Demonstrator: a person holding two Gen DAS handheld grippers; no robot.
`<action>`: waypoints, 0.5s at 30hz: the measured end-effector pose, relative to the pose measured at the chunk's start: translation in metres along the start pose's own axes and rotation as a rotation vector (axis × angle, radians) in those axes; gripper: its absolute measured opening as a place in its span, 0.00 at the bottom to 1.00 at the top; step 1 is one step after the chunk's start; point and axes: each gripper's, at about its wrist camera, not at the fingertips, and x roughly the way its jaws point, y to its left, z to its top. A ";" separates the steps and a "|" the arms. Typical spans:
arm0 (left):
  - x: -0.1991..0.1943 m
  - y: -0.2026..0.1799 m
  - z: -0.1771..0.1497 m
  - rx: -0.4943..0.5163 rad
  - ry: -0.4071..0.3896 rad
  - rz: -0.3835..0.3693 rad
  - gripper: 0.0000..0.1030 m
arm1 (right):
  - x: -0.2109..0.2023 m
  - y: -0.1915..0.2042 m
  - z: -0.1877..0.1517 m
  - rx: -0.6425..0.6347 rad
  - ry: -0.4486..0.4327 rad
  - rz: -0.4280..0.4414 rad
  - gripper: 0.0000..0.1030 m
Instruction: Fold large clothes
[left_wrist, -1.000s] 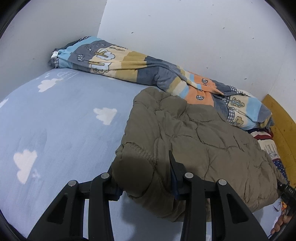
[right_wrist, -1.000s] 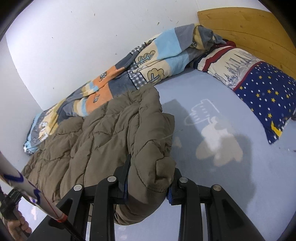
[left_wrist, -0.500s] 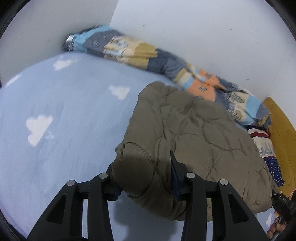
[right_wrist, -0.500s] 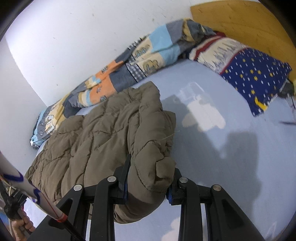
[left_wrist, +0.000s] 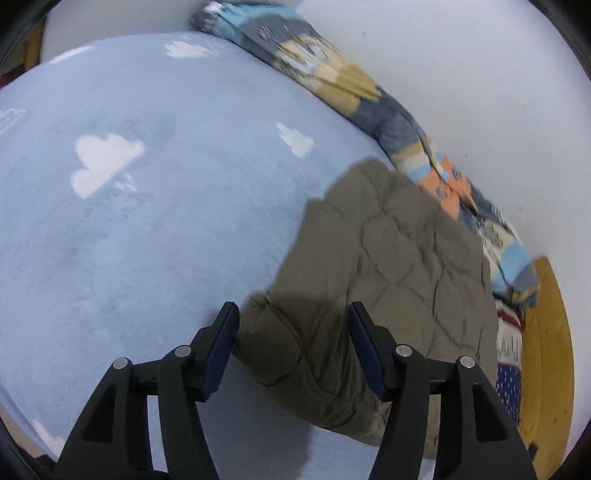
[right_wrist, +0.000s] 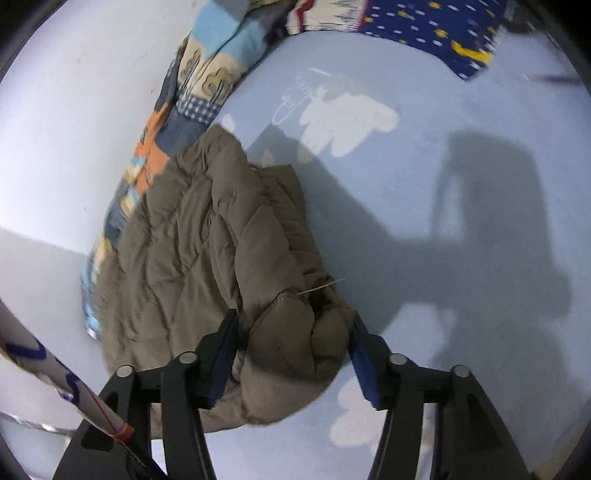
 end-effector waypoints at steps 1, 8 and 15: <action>-0.010 0.002 0.003 -0.008 -0.053 0.033 0.58 | -0.005 -0.003 -0.002 0.015 -0.008 0.000 0.63; -0.037 -0.056 -0.005 0.242 -0.197 0.007 0.58 | -0.049 0.007 0.002 -0.076 -0.203 -0.061 0.63; -0.017 -0.165 -0.053 0.674 -0.166 -0.103 0.58 | -0.028 0.109 -0.024 -0.521 -0.236 0.009 0.35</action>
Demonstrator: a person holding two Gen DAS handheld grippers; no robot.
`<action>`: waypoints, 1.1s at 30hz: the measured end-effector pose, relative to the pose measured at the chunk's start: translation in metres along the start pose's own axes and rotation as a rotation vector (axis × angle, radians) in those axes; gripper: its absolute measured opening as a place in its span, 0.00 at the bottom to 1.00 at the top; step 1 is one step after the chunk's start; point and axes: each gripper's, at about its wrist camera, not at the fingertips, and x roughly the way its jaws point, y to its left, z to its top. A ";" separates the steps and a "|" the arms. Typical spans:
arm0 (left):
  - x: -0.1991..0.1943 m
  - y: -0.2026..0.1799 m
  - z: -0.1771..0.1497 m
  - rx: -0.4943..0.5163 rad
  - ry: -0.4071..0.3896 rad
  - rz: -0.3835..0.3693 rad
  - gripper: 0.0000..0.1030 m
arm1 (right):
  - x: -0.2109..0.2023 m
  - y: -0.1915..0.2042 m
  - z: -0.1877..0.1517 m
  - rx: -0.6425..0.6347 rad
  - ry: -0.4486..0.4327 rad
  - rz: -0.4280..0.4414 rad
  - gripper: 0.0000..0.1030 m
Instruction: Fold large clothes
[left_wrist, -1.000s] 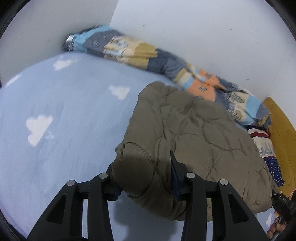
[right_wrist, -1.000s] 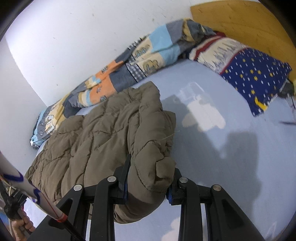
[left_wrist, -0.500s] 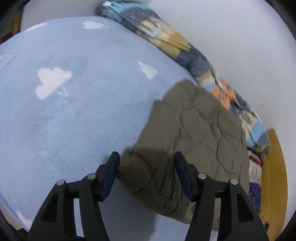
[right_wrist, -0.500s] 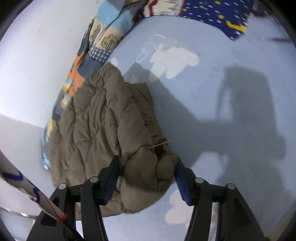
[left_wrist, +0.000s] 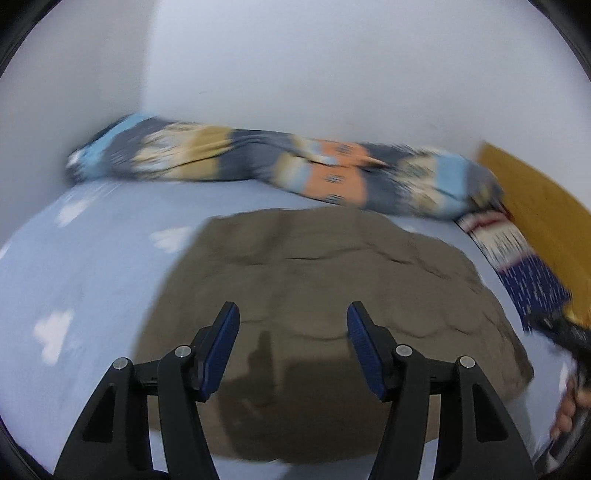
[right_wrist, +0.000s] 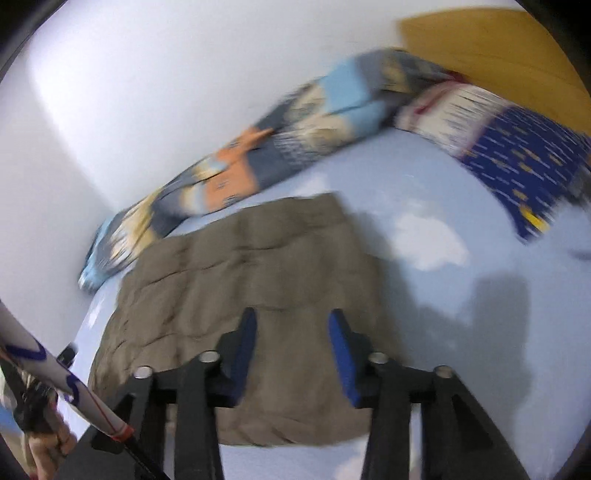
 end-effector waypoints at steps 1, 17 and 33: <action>0.009 -0.010 0.002 0.024 0.013 -0.007 0.58 | 0.010 0.011 0.003 -0.033 0.003 0.003 0.35; 0.116 -0.041 -0.024 0.132 0.241 0.050 0.61 | 0.146 0.044 -0.009 -0.230 0.220 -0.096 0.36; 0.143 -0.057 0.078 0.137 0.209 0.067 0.59 | 0.128 0.021 0.061 -0.156 0.088 -0.088 0.36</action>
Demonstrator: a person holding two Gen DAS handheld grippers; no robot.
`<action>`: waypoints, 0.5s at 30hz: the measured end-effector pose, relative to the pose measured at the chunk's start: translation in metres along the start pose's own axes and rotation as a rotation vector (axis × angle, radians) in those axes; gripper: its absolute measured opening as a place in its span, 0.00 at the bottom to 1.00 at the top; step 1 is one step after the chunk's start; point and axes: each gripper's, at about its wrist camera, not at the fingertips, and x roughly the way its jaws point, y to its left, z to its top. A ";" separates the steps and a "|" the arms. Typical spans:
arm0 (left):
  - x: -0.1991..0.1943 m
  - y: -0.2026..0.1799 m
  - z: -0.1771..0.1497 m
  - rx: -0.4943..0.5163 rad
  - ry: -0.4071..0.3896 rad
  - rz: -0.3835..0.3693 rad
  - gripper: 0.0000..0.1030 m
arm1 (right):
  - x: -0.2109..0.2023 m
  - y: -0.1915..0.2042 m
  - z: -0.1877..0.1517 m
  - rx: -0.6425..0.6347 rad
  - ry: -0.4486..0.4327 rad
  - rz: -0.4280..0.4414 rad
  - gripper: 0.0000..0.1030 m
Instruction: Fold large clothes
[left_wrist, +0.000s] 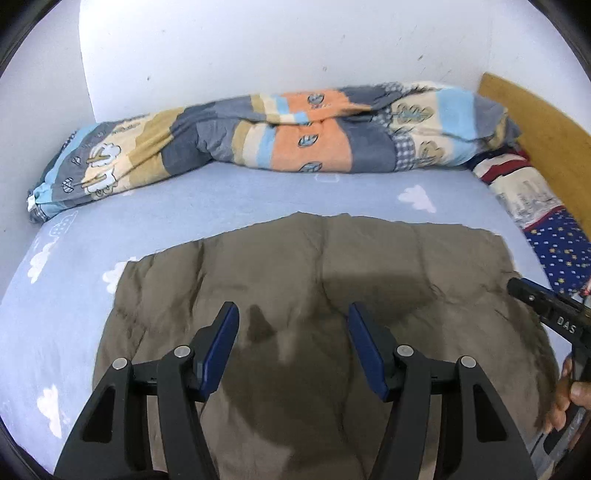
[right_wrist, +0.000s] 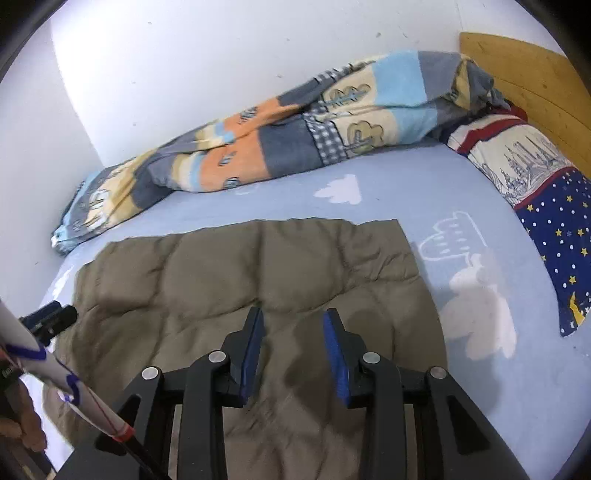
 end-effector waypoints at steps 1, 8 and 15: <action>0.008 -0.001 0.002 -0.004 0.008 0.001 0.59 | 0.007 -0.004 0.003 0.010 0.004 -0.008 0.36; 0.078 0.003 0.013 -0.050 0.183 0.004 0.64 | 0.066 -0.019 0.012 0.030 0.117 -0.007 0.36; 0.082 0.002 0.017 -0.060 0.222 0.003 0.64 | 0.083 -0.024 0.009 0.043 0.190 -0.008 0.37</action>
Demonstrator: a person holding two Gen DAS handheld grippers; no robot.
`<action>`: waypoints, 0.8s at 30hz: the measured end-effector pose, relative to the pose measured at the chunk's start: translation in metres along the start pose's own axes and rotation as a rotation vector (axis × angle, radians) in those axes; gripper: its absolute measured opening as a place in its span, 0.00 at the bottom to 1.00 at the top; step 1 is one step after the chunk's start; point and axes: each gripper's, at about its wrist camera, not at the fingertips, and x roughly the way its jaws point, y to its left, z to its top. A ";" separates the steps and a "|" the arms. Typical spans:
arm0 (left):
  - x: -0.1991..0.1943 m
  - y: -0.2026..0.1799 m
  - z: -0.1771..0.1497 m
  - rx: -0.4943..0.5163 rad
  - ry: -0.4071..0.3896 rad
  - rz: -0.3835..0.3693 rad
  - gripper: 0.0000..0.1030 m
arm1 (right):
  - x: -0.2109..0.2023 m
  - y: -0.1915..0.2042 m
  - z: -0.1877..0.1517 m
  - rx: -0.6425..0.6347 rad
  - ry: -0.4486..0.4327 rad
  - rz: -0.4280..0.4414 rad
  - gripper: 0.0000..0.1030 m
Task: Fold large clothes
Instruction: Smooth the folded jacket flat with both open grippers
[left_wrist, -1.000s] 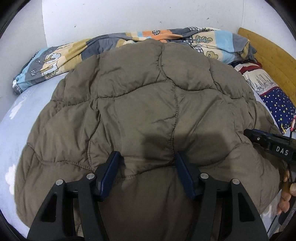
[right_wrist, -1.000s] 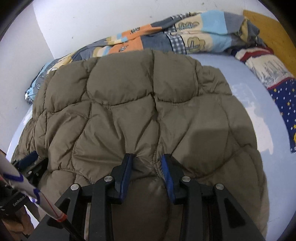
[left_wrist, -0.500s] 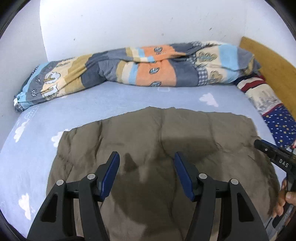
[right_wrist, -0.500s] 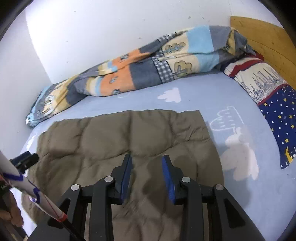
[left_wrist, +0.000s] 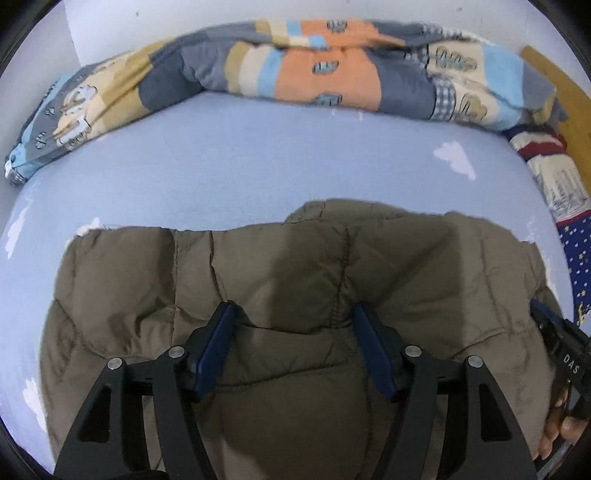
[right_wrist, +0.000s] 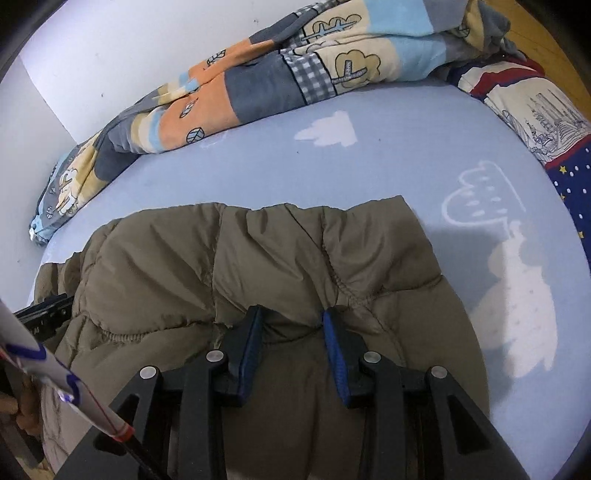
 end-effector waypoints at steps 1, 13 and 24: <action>-0.011 0.002 -0.004 -0.004 -0.026 -0.016 0.64 | -0.005 0.002 -0.002 -0.003 -0.007 0.004 0.37; -0.125 0.090 -0.122 -0.041 -0.203 0.005 0.64 | -0.102 0.040 -0.049 -0.037 -0.100 0.098 0.42; -0.102 0.130 -0.166 -0.105 -0.163 0.047 0.64 | -0.129 0.055 -0.120 -0.053 -0.084 0.104 0.42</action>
